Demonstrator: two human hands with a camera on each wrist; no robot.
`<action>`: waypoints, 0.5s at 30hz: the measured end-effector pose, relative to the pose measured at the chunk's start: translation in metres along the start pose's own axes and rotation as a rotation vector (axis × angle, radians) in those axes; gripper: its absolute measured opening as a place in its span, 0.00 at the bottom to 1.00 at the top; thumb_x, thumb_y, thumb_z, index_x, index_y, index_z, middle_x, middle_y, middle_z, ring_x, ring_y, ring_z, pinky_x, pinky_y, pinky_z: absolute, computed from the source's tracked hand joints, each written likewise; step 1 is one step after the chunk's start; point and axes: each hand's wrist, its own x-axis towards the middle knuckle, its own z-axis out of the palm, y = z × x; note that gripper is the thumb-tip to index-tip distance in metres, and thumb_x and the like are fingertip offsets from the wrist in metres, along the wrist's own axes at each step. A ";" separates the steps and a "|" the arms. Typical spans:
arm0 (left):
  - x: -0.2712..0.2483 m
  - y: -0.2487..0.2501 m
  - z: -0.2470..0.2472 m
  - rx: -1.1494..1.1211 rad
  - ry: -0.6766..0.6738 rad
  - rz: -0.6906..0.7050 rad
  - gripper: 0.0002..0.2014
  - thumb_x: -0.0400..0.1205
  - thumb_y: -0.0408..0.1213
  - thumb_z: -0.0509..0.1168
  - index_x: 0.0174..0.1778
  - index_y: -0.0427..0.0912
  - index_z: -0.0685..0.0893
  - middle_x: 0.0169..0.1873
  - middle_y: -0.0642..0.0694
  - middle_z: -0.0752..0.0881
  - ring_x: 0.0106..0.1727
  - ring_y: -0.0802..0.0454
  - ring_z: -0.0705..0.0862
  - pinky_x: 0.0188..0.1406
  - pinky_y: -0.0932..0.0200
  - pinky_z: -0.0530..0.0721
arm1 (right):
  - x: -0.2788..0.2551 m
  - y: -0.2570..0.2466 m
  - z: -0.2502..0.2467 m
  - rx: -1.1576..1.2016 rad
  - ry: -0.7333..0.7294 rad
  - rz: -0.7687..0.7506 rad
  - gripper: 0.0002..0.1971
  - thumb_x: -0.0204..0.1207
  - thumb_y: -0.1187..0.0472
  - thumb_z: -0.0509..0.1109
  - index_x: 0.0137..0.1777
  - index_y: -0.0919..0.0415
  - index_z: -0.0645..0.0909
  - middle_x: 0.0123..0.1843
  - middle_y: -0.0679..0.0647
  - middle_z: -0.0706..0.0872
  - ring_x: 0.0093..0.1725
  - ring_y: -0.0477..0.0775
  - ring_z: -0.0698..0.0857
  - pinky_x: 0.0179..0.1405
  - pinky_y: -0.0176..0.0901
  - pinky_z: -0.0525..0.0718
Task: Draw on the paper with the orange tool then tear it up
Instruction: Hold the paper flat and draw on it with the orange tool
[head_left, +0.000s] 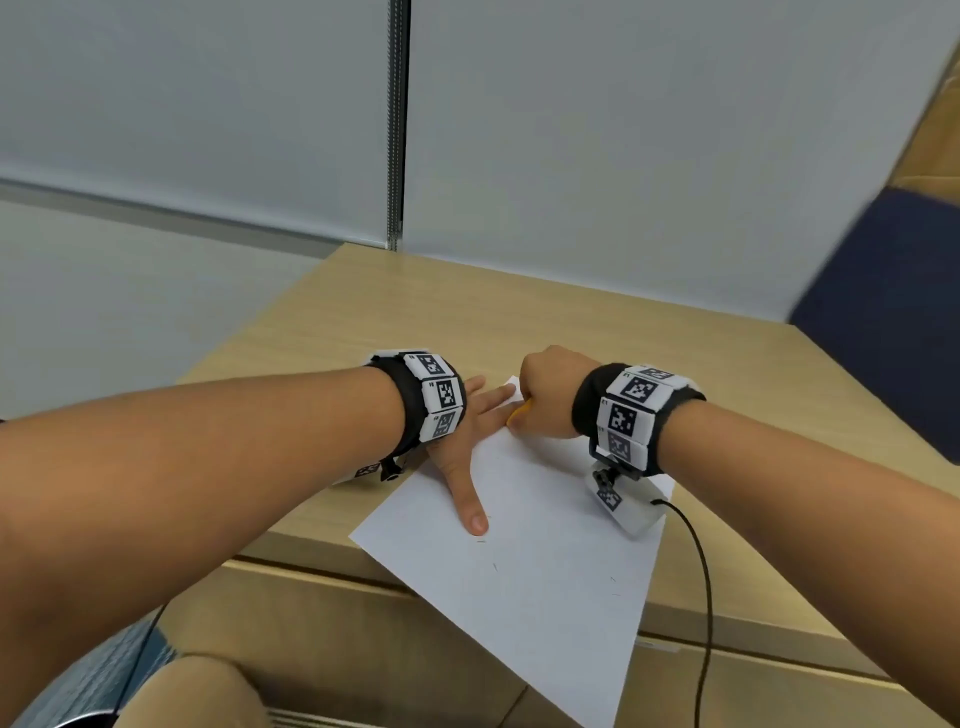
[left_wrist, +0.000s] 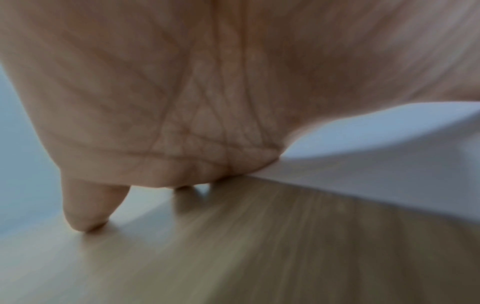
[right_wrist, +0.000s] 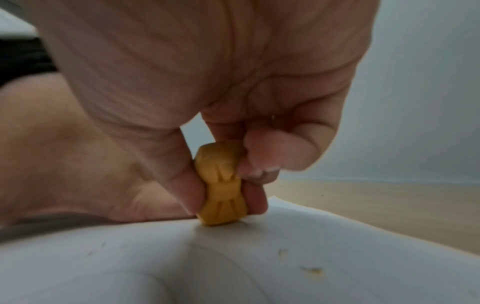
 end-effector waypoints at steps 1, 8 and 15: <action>0.001 -0.001 0.001 0.000 0.010 0.001 0.77 0.53 0.80 0.74 0.82 0.62 0.23 0.85 0.53 0.25 0.86 0.39 0.27 0.82 0.25 0.39 | -0.003 0.005 0.001 0.035 0.010 0.021 0.17 0.74 0.50 0.71 0.28 0.58 0.74 0.29 0.53 0.78 0.29 0.56 0.79 0.27 0.40 0.73; -0.005 0.004 -0.001 0.006 0.016 -0.038 0.75 0.56 0.79 0.73 0.84 0.58 0.26 0.85 0.54 0.26 0.87 0.42 0.30 0.84 0.31 0.38 | -0.052 0.035 0.008 0.111 -0.093 0.120 0.21 0.76 0.45 0.73 0.28 0.59 0.77 0.28 0.52 0.80 0.33 0.59 0.79 0.32 0.42 0.76; -0.020 0.026 0.004 -0.065 0.000 -0.175 0.76 0.54 0.85 0.67 0.87 0.53 0.31 0.88 0.46 0.32 0.89 0.41 0.39 0.86 0.34 0.47 | -0.080 0.035 0.013 -0.007 -0.084 0.148 0.18 0.79 0.47 0.65 0.35 0.59 0.76 0.33 0.53 0.79 0.32 0.58 0.79 0.32 0.40 0.76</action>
